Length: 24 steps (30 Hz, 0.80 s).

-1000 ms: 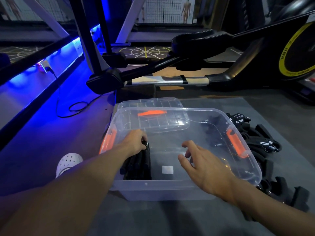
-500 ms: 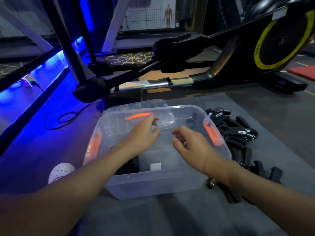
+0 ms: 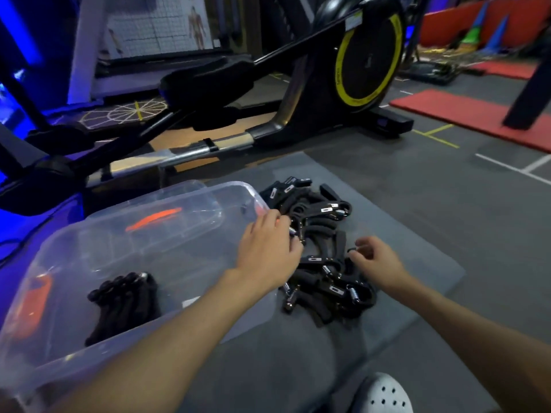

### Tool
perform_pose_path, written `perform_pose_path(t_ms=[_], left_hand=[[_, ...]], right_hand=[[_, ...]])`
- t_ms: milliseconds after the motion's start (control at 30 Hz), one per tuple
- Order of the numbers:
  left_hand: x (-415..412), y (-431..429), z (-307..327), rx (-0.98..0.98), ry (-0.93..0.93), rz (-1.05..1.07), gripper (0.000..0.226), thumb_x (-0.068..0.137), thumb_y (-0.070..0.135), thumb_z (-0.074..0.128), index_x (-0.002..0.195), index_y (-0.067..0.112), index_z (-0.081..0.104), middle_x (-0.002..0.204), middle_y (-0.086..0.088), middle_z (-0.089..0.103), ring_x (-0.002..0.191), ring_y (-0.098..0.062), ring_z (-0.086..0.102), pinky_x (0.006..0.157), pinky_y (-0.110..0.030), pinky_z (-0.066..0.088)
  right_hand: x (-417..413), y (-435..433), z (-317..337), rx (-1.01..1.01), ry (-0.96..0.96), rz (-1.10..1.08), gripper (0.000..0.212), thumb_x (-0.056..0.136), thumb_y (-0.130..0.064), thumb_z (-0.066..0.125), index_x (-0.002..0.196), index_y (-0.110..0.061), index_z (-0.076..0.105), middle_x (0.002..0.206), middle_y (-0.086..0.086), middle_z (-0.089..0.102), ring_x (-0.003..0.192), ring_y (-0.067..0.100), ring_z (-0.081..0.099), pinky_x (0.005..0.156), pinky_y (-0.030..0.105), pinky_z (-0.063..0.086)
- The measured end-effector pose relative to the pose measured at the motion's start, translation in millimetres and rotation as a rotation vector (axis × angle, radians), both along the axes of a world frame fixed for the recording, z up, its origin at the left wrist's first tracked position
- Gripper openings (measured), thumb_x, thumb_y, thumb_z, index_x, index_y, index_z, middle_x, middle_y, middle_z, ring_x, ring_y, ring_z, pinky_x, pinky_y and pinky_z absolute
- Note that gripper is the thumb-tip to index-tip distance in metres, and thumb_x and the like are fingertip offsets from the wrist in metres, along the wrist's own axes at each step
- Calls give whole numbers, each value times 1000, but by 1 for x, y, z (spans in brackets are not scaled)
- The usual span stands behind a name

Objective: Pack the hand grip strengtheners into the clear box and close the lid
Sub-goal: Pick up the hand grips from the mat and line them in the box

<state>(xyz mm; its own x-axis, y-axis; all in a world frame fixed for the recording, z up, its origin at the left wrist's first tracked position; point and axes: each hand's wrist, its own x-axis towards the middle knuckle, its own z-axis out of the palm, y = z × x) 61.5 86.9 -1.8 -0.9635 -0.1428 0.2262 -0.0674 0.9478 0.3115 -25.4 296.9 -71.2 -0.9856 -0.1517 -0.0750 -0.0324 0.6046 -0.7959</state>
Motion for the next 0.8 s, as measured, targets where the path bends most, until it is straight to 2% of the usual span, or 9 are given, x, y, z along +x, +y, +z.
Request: perform_pose_path(t_ms=[67,133,233,333,500,667,800], left_hand=[[-1,0,-4,-34,13,26,33,91,33,48,115,13,57,124,-3,52,117,-25,49,100,-37,35],[-1,-2,-5,-43,20,46,35,91,33,48,117,12,56,127,-3,51,119,-24,48,102,-37,34],[-2,-4,-9,-39,23,40,34,91,31,47,117,11,55,130,-3,49,121,-24,47,103,-37,35],[-3,-5,-11,-45,27,33,35,88,33,42,112,11,56,127,-3,50,118,-24,49,101,-39,39],[-3,-5,-12,-56,35,28,41,83,35,35,107,11,58,123,-2,52,117,-23,49,99,-41,42],[-3,-4,-12,-73,53,40,35,83,34,37,102,13,58,117,0,52,114,-21,49,96,-38,40],[-2,-5,-13,-71,47,36,31,85,32,40,103,14,59,125,-1,52,121,-21,47,100,-40,40]], right_hand=[[-3,11,-16,39,-64,3,35,87,-25,70,116,-10,57,105,8,62,97,24,59,81,31,45],[-9,20,-31,163,-73,9,54,81,-37,75,125,-12,54,116,7,61,110,26,56,93,35,45],[-9,24,-45,291,-110,107,83,73,-50,78,141,-19,42,135,3,52,130,30,33,108,36,30],[-10,24,-48,353,-121,202,102,65,-56,82,149,-32,28,145,-7,41,135,30,18,114,40,24],[-19,21,-51,506,-45,238,110,60,-66,78,150,-39,20,151,-13,35,136,29,18,110,44,24],[-24,15,-46,405,-71,125,91,69,-65,73,145,-36,33,143,2,44,139,26,18,110,44,21],[-41,10,-47,398,-59,69,94,73,-63,71,150,-31,27,146,7,40,142,25,16,112,43,18]])
